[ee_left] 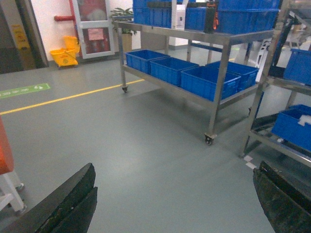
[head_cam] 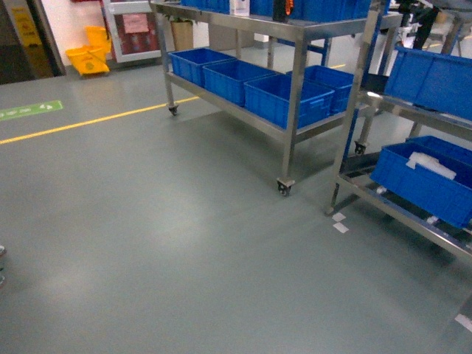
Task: Pick red block from blue box to shelf
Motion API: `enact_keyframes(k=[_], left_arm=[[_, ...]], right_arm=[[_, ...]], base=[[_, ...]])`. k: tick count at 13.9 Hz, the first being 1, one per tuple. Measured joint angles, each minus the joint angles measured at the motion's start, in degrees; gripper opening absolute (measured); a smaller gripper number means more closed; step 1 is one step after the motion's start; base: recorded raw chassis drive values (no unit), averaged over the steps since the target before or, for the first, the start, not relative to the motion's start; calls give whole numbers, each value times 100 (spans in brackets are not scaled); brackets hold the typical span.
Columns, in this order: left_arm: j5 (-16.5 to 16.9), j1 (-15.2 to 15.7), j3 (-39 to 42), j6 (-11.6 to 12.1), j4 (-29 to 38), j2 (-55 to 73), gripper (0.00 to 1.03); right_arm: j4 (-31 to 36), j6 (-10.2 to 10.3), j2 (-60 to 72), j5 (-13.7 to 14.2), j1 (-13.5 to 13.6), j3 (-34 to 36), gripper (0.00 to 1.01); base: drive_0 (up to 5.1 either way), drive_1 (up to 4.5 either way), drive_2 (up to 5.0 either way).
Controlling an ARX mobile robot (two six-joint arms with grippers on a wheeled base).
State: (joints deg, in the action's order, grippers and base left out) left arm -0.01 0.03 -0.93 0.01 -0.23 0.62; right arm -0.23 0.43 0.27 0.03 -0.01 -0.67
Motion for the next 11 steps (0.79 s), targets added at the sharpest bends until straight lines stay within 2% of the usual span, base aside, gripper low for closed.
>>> enact_keyframes(k=[11], left_arm=[[-2, -4, 0, 0, 2, 0, 98]], right_arm=[[0, 0, 0, 0, 0, 0, 28]], base=[[-154, -154, -154]])
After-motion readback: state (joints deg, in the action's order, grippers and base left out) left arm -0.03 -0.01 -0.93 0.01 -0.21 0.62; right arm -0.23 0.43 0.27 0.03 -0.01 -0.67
